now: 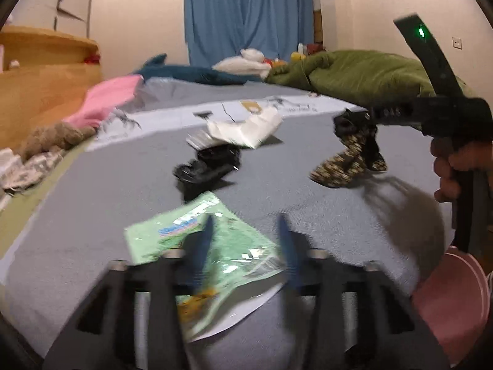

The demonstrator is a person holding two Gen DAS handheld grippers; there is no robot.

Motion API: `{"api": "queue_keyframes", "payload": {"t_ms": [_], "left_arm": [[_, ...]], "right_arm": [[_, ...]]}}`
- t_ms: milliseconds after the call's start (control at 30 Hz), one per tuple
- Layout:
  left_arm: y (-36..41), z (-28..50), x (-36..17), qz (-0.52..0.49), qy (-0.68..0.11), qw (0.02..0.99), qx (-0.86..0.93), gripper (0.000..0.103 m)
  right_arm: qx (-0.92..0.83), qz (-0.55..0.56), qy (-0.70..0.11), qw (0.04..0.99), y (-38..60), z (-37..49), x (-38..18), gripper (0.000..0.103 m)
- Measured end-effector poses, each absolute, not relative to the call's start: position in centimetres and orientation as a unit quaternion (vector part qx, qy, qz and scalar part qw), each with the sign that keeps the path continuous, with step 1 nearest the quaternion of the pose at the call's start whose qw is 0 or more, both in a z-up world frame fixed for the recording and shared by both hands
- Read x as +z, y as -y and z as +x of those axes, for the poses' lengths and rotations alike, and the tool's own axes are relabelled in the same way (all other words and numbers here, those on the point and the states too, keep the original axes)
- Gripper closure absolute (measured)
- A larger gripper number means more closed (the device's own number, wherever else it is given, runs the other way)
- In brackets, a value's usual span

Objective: Collect trash
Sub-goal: 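Grasp the green snack wrapper with left tool while right tool holds leopard cloth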

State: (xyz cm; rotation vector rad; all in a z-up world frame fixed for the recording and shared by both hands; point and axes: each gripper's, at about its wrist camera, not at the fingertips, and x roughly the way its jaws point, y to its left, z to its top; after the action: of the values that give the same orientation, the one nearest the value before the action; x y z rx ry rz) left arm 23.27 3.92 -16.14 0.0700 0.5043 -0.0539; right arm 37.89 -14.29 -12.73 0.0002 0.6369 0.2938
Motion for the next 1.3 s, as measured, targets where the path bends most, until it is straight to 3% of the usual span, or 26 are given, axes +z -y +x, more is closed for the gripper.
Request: {"api": "queue_keyframes", "payload": {"t_ms": [900, 1133, 1300], "left_arm": [[-4.0, 19.7, -16.9, 0.121, -0.256, 0.958, -0.049, 0.049], [-3.7, 20.3, -18.1, 0.12, -0.279, 0.951, -0.06, 0.093], [-3.4, 20.7, -17.5, 0.107, -0.283, 0.952, -0.055, 0.095]], "right_arm": [[0.102, 0.018, -0.322, 0.941, 21.2, 25.9, -10.1, 0.1], [0.109, 0.013, -0.316, 0.942, 21.0, 24.5, -9.4, 0.1], [0.104, 0.019, -0.319, 0.942, 21.4, 24.4, -9.5, 0.1]]}}
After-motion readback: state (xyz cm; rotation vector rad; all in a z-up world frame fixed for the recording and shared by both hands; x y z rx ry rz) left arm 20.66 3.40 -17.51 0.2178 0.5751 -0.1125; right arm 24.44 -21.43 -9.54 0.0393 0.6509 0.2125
